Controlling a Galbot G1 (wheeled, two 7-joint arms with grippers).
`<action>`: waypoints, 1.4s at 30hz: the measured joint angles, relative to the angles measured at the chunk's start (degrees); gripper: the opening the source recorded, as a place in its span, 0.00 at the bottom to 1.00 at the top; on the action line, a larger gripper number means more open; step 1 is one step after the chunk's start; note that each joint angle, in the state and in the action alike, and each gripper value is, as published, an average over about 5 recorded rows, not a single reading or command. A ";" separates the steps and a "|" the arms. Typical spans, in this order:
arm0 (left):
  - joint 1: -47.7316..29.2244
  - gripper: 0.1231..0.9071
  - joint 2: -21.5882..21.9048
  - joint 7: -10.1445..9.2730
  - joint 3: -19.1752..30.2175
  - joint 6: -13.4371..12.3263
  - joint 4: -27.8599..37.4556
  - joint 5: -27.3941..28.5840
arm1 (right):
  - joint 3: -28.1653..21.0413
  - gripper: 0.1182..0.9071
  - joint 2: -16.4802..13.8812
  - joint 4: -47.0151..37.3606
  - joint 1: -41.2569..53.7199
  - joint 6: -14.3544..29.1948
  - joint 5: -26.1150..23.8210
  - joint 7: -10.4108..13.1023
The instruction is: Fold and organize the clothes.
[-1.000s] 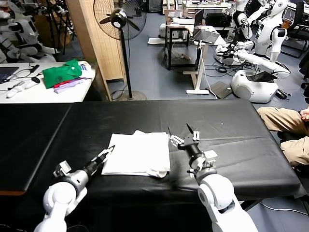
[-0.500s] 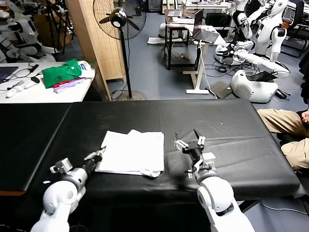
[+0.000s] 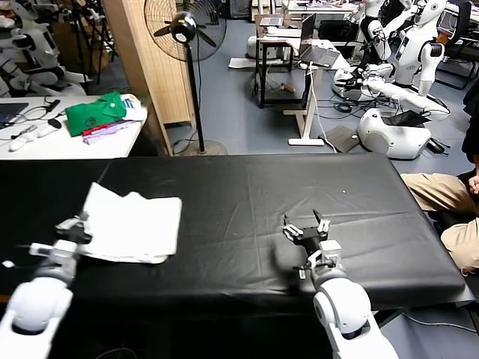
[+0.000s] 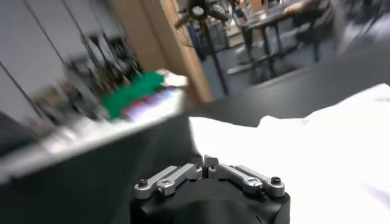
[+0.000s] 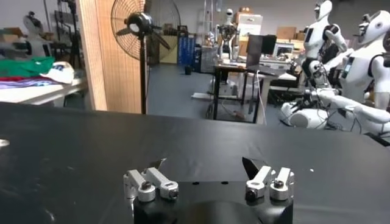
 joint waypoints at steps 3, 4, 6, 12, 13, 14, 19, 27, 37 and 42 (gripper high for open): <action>1.14 0.01 2.68 -0.27 -1.62 0.54 -2.27 3.13 | -0.10 0.86 0.15 -0.02 0.01 -0.05 -0.02 -0.02; 1.34 0.01 3.00 -0.46 -1.73 0.99 -3.35 3.47 | -0.07 0.86 0.15 0.00 -0.10 -0.05 -0.03 -0.04; 1.40 0.01 2.83 -0.96 -1.19 2.48 -5.86 2.86 | 0.09 0.86 0.08 0.05 -0.47 -0.02 -0.10 -0.09; -0.79 0.01 -3.06 -2.50 6.62 8.88 -11.86 -9.63 | 1.08 0.86 -0.38 0.66 -1.98 0.17 -0.29 -0.25; -1.44 0.01 -4.61 -2.59 8.46 9.91 -12.18 -12.69 | 1.23 0.86 -0.52 0.82 -2.23 0.21 -0.30 -0.33; -2.03 0.01 -6.21 -2.59 10.30 10.65 -12.37 -15.31 | 1.37 0.86 -0.68 0.95 -2.46 0.26 -0.30 -0.42; -3.56 0.05 -13.72 -1.92 18.86 10.40 -12.02 -20.97 | 1.24 0.86 -1.59 0.92 -2.88 0.63 -0.04 -1.26; -5.07 0.56 -19.84 4.07 27.46 2.41 -11.69 -19.70 | -1.39 0.86 -1.99 0.19 -1.73 -1.23 5.01 -4.82; -3.26 0.86 -18.10 8.03 27.12 -6.22 -14.51 -17.81 | -5.59 0.86 -0.30 -3.28 1.82 -5.71 17.16 -2.95; -1.32 0.86 -17.09 7.73 25.42 -7.66 -15.93 -17.12 | -8.27 0.86 2.12 -8.60 6.27 -6.24 20.27 -0.97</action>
